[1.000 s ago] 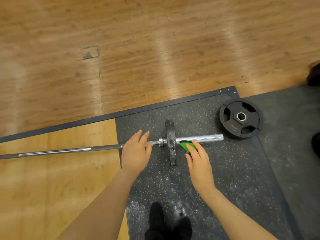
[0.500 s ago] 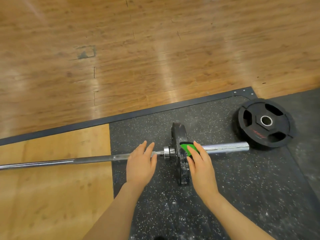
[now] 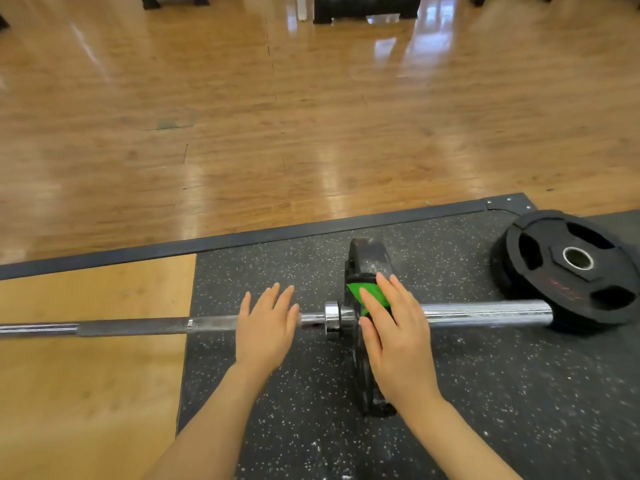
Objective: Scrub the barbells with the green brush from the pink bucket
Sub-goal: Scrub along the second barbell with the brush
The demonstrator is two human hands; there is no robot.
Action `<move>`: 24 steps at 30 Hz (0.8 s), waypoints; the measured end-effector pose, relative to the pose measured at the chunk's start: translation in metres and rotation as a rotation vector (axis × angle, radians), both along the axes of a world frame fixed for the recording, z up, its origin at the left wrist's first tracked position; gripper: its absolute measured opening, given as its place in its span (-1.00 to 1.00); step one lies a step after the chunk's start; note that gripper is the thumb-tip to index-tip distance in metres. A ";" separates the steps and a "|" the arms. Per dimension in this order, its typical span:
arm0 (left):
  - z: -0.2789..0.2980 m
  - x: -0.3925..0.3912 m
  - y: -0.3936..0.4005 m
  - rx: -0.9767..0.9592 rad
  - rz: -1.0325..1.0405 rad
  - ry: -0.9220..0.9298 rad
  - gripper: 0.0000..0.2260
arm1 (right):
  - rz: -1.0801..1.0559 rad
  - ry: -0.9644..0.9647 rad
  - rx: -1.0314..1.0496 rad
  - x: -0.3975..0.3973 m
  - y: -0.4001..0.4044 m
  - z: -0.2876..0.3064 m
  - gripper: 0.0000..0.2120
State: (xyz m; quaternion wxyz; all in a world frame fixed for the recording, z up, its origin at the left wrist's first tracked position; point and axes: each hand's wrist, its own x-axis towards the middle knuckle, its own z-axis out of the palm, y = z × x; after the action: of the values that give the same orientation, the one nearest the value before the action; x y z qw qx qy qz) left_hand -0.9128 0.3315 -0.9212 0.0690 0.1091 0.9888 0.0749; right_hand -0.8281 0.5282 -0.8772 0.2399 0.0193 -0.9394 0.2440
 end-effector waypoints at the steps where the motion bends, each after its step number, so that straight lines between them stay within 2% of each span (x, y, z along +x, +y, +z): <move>1: -0.006 -0.003 -0.002 -0.021 0.016 0.000 -0.46 | 0.004 0.016 -0.020 -0.001 0.000 -0.002 -0.63; 4: -0.018 -0.008 -0.007 -0.041 0.062 -0.008 -0.53 | 0.009 0.049 -0.043 -0.002 0.000 -0.005 -0.62; 12: -0.042 -0.010 -0.007 -0.113 -0.001 -0.041 -0.51 | 0.008 0.076 -0.010 -0.001 0.000 -0.008 -0.63; 24: -0.046 -0.007 -0.007 -0.090 0.004 -0.007 -0.52 | -0.065 0.064 0.032 0.017 -0.009 -0.010 -0.63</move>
State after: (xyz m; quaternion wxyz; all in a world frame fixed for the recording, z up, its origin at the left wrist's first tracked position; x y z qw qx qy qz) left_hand -0.9196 0.3246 -0.9673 0.0769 0.1038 0.9911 0.0308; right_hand -0.8106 0.5190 -0.8872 0.2776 0.0002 -0.9351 0.2203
